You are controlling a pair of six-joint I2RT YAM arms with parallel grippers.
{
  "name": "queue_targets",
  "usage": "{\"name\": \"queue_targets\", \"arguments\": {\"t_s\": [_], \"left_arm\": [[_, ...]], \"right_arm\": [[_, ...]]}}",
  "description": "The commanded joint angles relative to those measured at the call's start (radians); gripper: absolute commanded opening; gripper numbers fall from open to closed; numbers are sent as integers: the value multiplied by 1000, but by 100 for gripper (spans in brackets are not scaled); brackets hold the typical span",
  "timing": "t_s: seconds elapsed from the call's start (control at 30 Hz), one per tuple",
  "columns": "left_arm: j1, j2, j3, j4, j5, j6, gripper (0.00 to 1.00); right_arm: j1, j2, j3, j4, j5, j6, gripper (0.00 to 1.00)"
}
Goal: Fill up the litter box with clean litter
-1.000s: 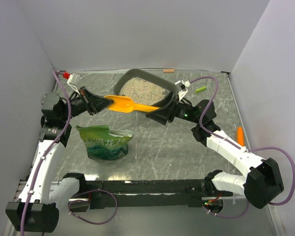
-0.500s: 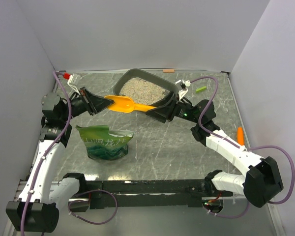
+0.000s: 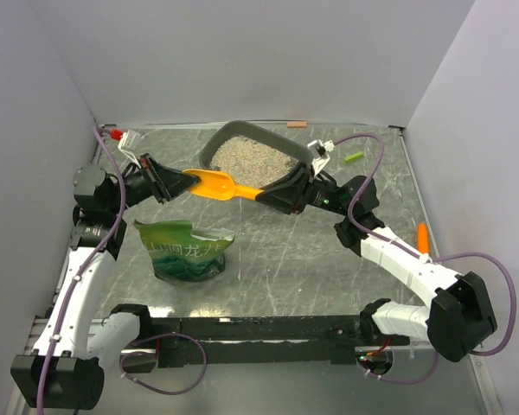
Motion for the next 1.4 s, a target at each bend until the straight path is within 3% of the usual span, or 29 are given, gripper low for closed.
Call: {"name": "queue_targets", "arguments": {"t_s": [0.0,0.03,0.23,0.43,0.57,0.77,0.97,1.1,1.3,1.37], "left_arm": [[3,-19,8,46,-24,-9,31],[3,-20,23,20,-21,1,49],[3,-25,133,-211,-76,177,73],[3,-60,201,-382,-145,307,74],[1,-56,265,-527,-208,376,74],[-5,-69,360,-759,-332,496,73],[-92,-118,390,-888,-433,640,71],[-267,-190,342,-952,-542,816,73],[-303,-321,321,-1020,-568,953,76],[-313,-329,317,-1028,-658,961,76]], "right_arm": [[3,-21,44,3,24,-51,0],[3,-30,50,-27,29,-74,0],[0,-89,161,-389,72,-229,0],[-3,-167,254,-658,164,-344,0],[-5,-172,366,-959,181,-416,0],[-3,-198,466,-1257,210,-523,0],[-5,-190,526,-1427,198,-583,0],[-3,-208,511,-1451,168,-577,0],[-3,-244,512,-1491,152,-599,0],[-3,-256,512,-1499,145,-602,0]]}}
